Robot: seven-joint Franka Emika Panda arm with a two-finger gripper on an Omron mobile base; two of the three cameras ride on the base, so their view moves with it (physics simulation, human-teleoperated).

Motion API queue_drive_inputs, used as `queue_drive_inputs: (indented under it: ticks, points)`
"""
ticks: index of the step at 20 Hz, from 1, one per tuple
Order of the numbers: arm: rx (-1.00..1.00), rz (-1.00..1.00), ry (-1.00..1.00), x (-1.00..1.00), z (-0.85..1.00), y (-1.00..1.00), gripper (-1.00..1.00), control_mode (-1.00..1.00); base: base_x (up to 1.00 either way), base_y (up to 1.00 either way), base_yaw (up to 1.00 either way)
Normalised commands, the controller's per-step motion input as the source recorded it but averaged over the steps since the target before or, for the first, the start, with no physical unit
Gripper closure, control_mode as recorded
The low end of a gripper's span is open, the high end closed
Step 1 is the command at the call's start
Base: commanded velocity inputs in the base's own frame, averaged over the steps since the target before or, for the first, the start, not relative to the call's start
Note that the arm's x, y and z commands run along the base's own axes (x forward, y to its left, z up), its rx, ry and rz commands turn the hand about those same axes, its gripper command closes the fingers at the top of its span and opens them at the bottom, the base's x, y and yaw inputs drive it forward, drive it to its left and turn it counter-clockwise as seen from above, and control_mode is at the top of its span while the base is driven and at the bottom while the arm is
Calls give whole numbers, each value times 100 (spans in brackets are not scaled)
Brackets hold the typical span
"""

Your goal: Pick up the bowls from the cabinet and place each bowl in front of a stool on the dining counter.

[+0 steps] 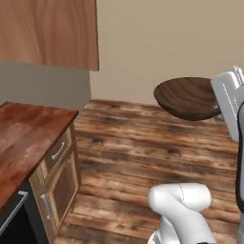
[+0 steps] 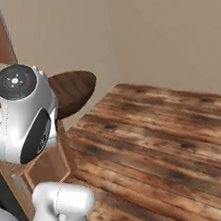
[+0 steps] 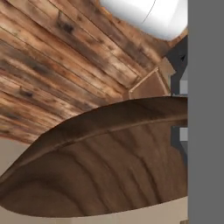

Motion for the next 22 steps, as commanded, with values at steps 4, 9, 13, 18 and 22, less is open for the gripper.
queue_drive_inputs:
  ticks: [4,9,13,18,22]
  points:
    - [0,0,0,0,0,0,100,100,25,36,-87]
    - [0,0,0,0,0,0,100,100,47,49,-80]
    - [0,0,0,0,0,0,100,100,88,68,-64]
    - [0,0,0,0,0,0,100,100,100,47,-53]
    - [0,0,0,0,0,0,100,100,100,8,-49]
